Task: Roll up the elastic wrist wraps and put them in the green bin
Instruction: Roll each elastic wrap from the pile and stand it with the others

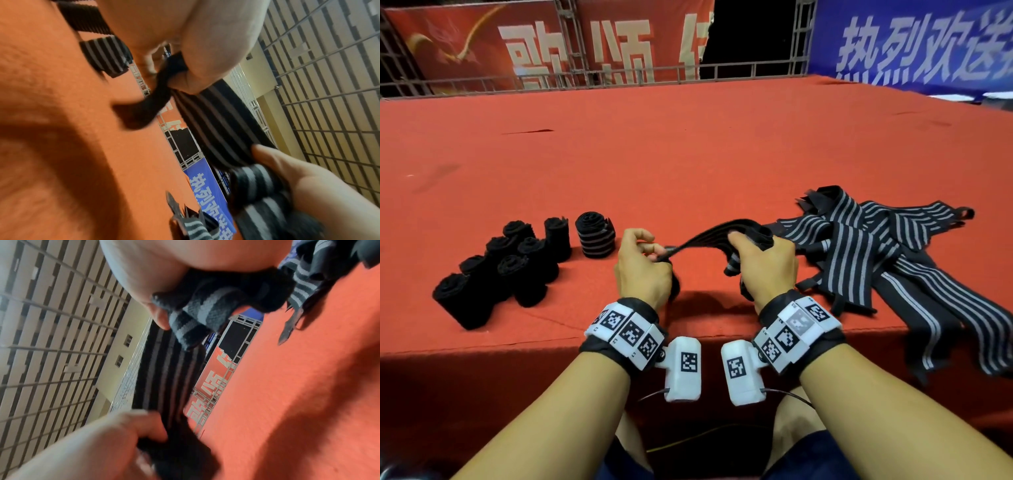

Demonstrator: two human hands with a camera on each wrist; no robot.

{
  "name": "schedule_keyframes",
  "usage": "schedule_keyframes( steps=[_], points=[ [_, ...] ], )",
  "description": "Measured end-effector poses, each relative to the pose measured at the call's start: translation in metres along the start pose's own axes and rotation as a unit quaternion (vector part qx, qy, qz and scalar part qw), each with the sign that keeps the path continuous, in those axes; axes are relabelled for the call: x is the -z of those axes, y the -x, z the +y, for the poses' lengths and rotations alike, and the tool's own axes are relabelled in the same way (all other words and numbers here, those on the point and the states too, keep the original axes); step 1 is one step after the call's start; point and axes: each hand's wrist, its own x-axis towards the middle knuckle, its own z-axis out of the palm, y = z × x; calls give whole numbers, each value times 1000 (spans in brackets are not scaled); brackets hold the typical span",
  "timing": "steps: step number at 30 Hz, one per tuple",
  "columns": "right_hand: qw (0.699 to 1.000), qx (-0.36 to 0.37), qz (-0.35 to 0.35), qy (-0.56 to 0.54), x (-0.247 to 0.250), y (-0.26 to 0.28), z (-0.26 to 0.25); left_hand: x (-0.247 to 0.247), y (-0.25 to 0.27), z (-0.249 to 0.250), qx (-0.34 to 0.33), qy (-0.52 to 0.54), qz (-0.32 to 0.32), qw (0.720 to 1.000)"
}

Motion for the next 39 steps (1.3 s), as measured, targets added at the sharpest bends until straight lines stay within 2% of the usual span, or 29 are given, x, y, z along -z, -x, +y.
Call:
schedule_keyframes(
  steps=[4, 8, 10, 13, 17, 19, 22, 25, 30, 32, 35, 39],
  points=[
    [999, -10, 33, -12, 5, -4, -1, 5, 0, -6, 8, -53, 15, 998],
    [997, -33, 61, -24, 8, -6, 0, 6, -4, -7, 17, -49, 3, 999],
    [997, -28, 71, -28, 9, -6, -2, 8, -3, -10, 37, -46, -25, 998],
    [996, -15, 82, -37, 9, -8, -5, 8, 1, -11, 81, 21, -90, 992],
    [991, -20, 117, -54, 14, -16, -4, 9, 4, -6, 51, 26, -148, 987],
    [991, -26, 120, -53, 17, -18, -2, 9, 2, -8, 44, 39, -142, 988],
    [991, -35, 122, -41, 18, -20, 3, 6, -1, -7, 67, 113, -86, 988],
    [993, -54, 101, -38, 16, -19, 10, 4, -3, 1, 78, 195, -57, 976],
    [993, -84, 52, -67, 5, -16, 19, -4, -22, 23, 63, 270, -69, 958],
    [986, -134, 15, -102, -3, -17, 23, -9, -34, 36, 53, 297, -82, 950],
    [957, -249, -75, -126, -19, -17, 34, -20, -43, 38, 53, 271, -135, 952],
    [930, -309, -129, -150, -31, -17, 68, -29, -38, 0, 99, 133, -153, 974]
  ],
)
